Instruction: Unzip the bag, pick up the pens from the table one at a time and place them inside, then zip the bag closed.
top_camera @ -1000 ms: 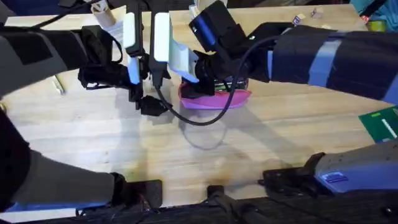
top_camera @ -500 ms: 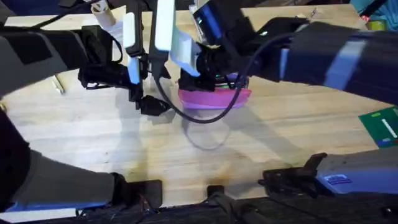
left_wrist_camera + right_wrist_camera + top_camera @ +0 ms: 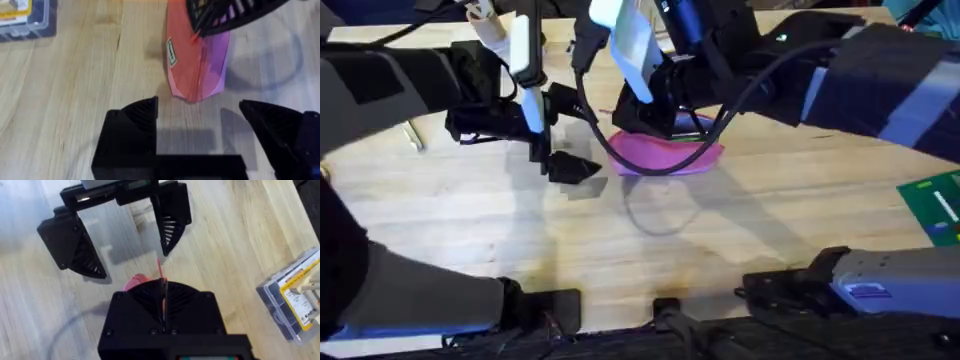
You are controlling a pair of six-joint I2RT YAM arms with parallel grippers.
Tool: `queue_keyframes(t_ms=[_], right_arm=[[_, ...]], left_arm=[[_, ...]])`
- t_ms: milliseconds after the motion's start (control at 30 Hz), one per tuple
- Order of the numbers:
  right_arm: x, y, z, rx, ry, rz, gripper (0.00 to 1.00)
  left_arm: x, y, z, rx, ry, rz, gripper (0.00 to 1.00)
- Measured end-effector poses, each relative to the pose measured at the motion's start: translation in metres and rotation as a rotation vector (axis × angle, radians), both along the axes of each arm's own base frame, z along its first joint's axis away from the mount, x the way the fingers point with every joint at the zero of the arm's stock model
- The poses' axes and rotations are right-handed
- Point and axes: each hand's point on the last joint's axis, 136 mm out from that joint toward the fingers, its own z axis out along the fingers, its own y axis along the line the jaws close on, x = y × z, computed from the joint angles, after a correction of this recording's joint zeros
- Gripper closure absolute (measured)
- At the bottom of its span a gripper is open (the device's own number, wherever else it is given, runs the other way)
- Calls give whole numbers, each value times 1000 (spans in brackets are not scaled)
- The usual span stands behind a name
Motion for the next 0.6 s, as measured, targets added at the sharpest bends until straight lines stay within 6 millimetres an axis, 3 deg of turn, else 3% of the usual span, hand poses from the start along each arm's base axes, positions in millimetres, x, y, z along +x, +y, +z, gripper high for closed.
queue_keyframes(t_ms=[267,600], right_arm=[[0,0,0,9,14,-16,973],[0,0,0,9,14,-16,973]], left_arm=[[-3,-24,18,-117,-26,-53,7],[0,-43,7,-161,34,-65,30]])
